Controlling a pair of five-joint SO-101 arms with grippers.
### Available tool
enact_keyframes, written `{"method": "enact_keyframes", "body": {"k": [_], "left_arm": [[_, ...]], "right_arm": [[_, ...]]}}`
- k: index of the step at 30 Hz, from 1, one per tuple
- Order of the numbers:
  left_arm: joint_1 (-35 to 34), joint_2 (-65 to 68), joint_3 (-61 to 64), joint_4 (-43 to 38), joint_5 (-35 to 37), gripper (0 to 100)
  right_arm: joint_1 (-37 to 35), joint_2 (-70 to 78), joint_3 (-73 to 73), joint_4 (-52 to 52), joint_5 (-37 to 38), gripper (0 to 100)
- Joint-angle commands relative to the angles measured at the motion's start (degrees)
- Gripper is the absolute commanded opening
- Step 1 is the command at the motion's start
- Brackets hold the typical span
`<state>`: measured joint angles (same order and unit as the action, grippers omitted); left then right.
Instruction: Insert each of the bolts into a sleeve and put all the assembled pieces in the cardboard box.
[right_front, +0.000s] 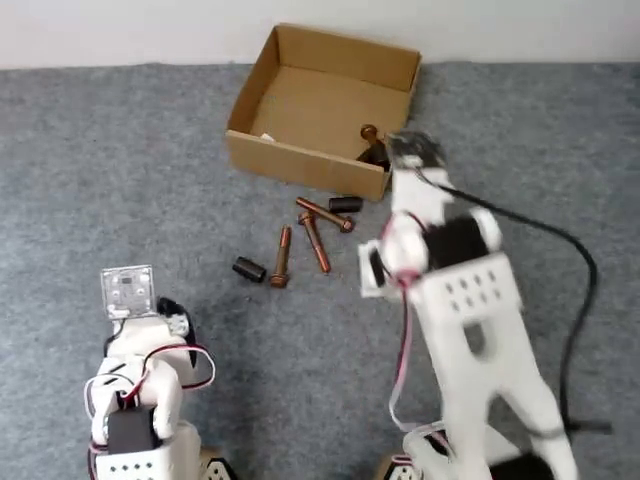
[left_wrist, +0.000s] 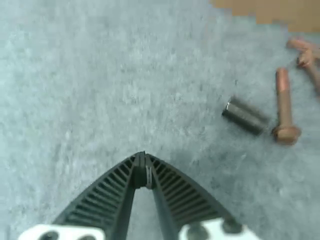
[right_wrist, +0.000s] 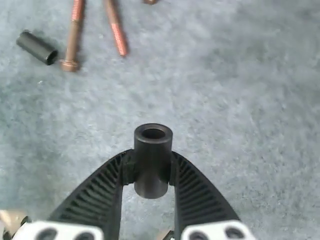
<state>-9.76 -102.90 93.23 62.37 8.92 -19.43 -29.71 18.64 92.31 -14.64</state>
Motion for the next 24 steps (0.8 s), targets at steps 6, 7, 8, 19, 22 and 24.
{"method": "enact_keyframes", "body": {"k": [6,7,8,19,22,24], "left_arm": [[5.9,1.6,-13.3,1.1,1.0,1],[6.1,3.3,-15.0,1.1,1.0,1],[6.2,5.9,-16.7,1.1,1.0,1],[14.9,52.3,-48.0,8.4,11.8,1],[19.4,63.2,-56.1,9.7,16.1,1],[21.9,69.7,-61.4,9.8,18.4,1]], "right_arm": [[4.5,-24.6,20.7,-6.3,-4.0,0.8],[5.1,-26.3,22.3,-6.2,-4.4,0.8],[6.1,-27.7,23.7,-6.2,-4.4,0.8],[16.1,-39.8,34.3,-7.6,-4.6,0.8],[18.4,-45.0,37.3,-7.5,-4.5,0.8],[19.1,-49.3,39.0,-7.5,-4.3,0.8]]}}
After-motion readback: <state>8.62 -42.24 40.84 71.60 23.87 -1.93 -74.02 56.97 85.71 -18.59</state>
